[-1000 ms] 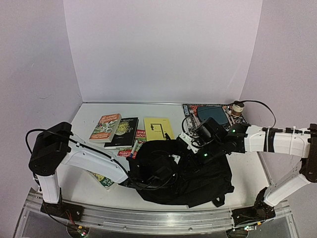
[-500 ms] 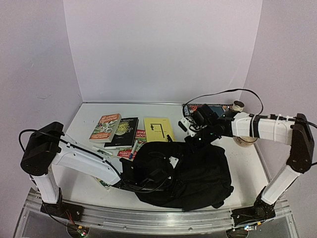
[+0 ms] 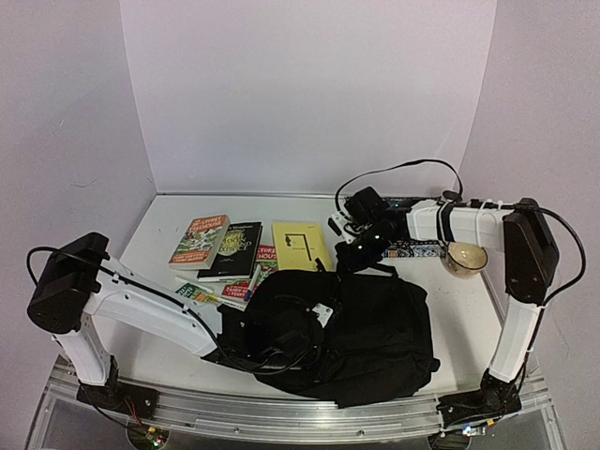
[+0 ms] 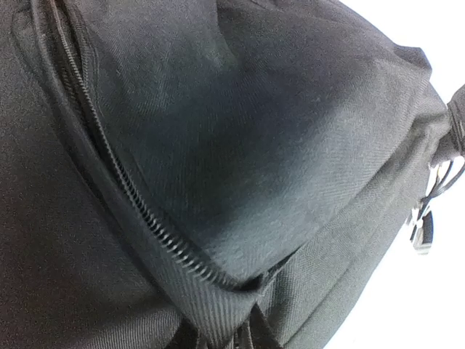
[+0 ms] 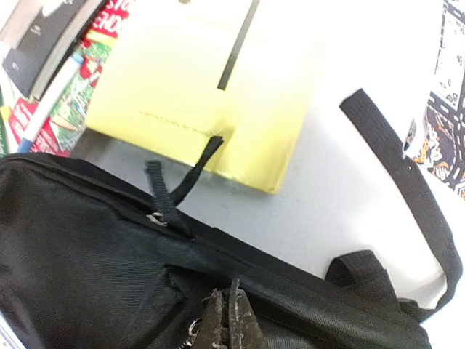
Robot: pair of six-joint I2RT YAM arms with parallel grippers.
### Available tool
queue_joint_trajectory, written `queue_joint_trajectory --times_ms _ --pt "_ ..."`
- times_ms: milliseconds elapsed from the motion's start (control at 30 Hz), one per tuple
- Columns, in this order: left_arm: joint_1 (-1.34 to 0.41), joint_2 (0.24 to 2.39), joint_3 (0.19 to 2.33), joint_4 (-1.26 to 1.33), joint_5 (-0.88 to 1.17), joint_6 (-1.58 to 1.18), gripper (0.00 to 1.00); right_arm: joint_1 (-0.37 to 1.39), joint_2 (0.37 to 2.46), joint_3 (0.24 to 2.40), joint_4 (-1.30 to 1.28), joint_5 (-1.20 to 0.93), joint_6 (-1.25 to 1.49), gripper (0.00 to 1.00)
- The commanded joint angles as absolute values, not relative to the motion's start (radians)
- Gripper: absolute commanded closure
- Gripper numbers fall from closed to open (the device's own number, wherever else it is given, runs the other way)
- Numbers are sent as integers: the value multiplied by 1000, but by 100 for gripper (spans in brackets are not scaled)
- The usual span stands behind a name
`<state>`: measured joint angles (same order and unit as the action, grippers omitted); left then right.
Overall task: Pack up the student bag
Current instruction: Unzip the lower front pocket of the student bag, then pass from the right arm to the left
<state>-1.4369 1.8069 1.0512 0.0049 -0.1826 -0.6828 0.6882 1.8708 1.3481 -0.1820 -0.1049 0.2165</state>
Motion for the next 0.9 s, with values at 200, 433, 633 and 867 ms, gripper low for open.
queue_joint_trajectory --times_ms 200,433,633,867 --pt "-1399 1660 1067 -69 -201 -664 45 676 1759 1315 -169 -203 254 93" --pt "-1267 1673 1109 -89 -102 -696 38 675 1719 1278 -186 -233 255 96" --pt "-1230 1754 1201 -89 -57 -653 39 676 1696 1259 -190 -261 276 96" --pt "-1180 1849 1264 -88 -3 -661 42 676 1683 1247 -190 -273 293 96"
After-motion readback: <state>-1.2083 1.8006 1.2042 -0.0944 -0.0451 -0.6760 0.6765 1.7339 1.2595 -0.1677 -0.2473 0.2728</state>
